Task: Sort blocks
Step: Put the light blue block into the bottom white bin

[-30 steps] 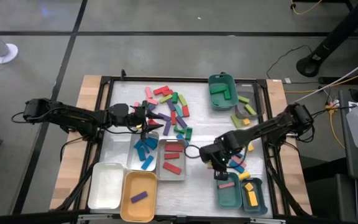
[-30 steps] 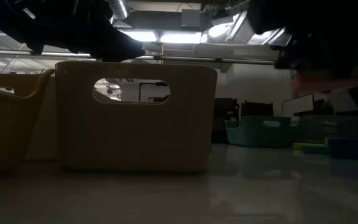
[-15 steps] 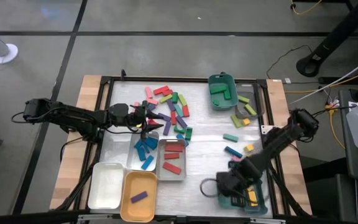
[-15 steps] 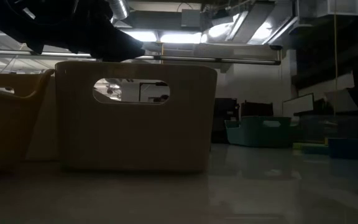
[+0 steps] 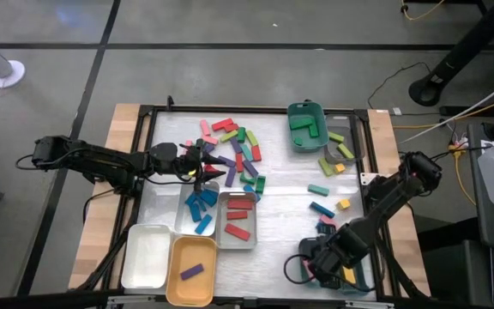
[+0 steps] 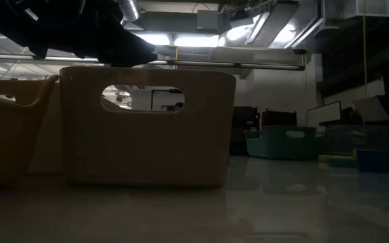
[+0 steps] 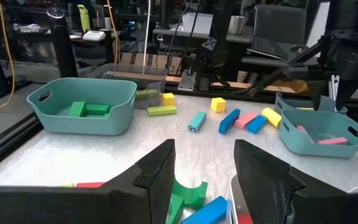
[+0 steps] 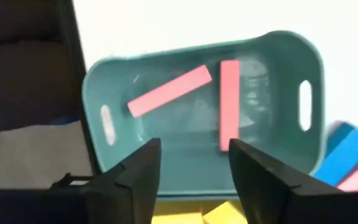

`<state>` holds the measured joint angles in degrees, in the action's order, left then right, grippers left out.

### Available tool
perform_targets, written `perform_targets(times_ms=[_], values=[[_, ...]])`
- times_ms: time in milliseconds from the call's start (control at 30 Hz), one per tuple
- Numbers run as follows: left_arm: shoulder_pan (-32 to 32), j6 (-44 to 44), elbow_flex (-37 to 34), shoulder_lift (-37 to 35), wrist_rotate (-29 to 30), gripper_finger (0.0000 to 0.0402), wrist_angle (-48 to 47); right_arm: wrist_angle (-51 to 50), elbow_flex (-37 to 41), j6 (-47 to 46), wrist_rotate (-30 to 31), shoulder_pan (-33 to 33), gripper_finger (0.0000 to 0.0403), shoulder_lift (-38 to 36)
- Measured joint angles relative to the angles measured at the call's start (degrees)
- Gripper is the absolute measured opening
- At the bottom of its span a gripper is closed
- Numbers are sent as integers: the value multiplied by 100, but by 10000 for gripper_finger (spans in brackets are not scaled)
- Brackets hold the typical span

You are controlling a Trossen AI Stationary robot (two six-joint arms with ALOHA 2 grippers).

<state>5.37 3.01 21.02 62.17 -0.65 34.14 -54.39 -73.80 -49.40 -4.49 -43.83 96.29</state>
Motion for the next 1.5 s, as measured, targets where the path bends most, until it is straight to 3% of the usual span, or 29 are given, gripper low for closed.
perform_targets(times_ms=[133,300,467,633,800,900,1100,1267,1500], values=[[0,0,0,0,0,155,-1,-687,0,360,41,225,205,0],[0,0,0,0,0,155,-3,-2282,0,564,943,875,196,0],[0,0,0,0,-2,155,-19,-2785,0,1760,1300,1715,179,0],[-1,0,0,0,-1,155,-22,-2643,199,2894,1270,2625,170,0],[0,-2,0,0,0,155,-32,-2644,798,3465,1160,3429,170,-237],[-1,-33,0,0,-1,155,-58,-2356,1388,3783,882,3867,170,-774],[-2,-155,0,2,0,155,-56,-685,2743,3864,133,4757,170,-2337],[-2,-270,0,2,0,155,-52,280,3462,3839,-220,5064,170,-2971],[-1,-304,0,2,0,155,-54,577,3864,3785,-267,5101,170,-2858]])
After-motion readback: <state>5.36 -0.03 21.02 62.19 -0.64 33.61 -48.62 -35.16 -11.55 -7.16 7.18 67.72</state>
